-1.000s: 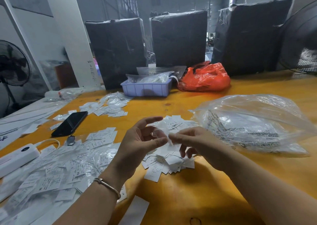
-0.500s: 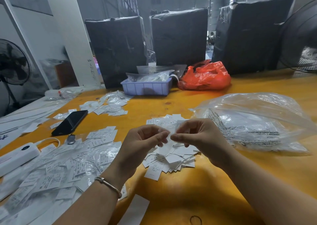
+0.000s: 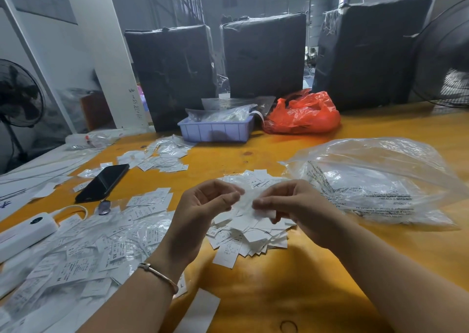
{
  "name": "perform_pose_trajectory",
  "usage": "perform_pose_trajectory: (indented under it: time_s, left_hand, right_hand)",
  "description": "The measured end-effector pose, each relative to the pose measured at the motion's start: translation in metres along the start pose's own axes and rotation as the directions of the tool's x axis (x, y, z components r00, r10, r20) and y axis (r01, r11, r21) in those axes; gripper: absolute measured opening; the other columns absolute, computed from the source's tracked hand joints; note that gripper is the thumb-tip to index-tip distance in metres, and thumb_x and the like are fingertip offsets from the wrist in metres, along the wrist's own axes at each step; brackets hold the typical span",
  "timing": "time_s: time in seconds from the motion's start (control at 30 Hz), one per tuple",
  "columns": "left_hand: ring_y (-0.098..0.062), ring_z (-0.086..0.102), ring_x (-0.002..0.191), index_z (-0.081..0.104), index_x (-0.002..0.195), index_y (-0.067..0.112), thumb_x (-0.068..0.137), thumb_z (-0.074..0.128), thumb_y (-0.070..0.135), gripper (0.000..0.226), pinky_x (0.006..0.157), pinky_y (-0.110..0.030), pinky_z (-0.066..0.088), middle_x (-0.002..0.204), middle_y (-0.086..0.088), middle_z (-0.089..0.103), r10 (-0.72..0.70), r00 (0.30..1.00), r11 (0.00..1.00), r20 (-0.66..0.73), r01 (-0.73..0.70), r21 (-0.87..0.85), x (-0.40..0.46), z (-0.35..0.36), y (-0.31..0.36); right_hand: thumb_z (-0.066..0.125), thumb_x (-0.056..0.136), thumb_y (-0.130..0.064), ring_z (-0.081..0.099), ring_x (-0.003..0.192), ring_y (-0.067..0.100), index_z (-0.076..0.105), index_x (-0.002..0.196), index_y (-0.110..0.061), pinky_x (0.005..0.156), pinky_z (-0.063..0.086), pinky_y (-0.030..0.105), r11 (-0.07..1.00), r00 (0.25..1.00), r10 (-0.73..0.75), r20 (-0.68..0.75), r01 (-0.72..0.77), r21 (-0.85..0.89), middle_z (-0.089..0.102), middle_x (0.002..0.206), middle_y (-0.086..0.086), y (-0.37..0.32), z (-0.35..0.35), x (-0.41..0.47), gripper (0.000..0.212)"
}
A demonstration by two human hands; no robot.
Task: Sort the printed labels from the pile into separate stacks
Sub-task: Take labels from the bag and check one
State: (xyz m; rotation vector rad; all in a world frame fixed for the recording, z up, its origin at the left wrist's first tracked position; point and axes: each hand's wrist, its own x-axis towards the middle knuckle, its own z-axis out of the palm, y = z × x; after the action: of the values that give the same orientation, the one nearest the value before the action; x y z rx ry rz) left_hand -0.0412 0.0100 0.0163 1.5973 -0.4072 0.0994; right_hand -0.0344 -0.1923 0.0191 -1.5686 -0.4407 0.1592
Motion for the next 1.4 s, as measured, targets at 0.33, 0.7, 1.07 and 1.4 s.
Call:
perform_pose_trajectory:
  time_s: [0.33,0.7,1.07,1.4]
  left_hand:
    - [-0.009,0.065,0.075,0.074,0.088,0.012,0.076,0.08,0.031,0.024,0.067,-0.016,0.049,0.085,-0.009,0.072,-0.225,0.934,0.943,0.277,0.137,0.303,-0.002,0.008,-0.003]
    - [-0.017,0.07,0.066,0.073,0.087,0.006,0.079,0.074,0.015,0.012,0.059,-0.019,0.051,0.077,-0.008,0.075,0.008,0.998,0.983,0.063,-0.019,0.183,0.0,0.003,0.0]
    - [-0.025,0.074,0.07,0.073,0.089,0.004,0.085,0.07,0.014,0.011,0.057,-0.022,0.052,0.081,-0.009,0.077,-0.038,0.991,0.988,0.13,0.018,0.153,-0.002,0.006,0.0]
    - [-0.026,0.074,0.072,0.073,0.081,0.011,0.074,0.078,0.024,0.016,0.059,-0.021,0.053,0.081,-0.009,0.077,0.038,0.997,0.993,0.068,-0.045,0.113,-0.002,0.004,0.001]
  right_hand:
    - [0.071,0.076,0.002,0.05,0.054,0.014,0.069,0.065,-0.004,0.052,0.041,0.029,0.934,0.95,-0.265,-0.165,0.21,-0.289,0.06,0.057,0.01,-0.002,0.002,-0.001,0.013]
    - [0.08,0.067,-0.037,0.059,0.057,0.016,0.075,0.074,-0.006,0.056,0.046,0.032,0.909,0.978,-0.199,-0.068,0.159,-0.385,0.069,0.066,0.011,-0.008,-0.002,-0.003,0.033]
    - [0.07,0.081,-0.018,0.059,0.058,0.015,0.074,0.081,0.0,0.057,0.045,0.023,0.942,0.978,-0.197,-0.067,0.17,-0.289,0.068,0.067,0.014,-0.012,-0.008,-0.001,0.018]
    - [0.071,0.071,0.017,0.071,0.073,0.021,0.054,0.106,-0.013,0.063,0.056,0.024,0.973,0.926,-0.229,-0.3,0.225,-0.048,0.072,0.082,0.017,-0.018,-0.017,-0.001,0.048]
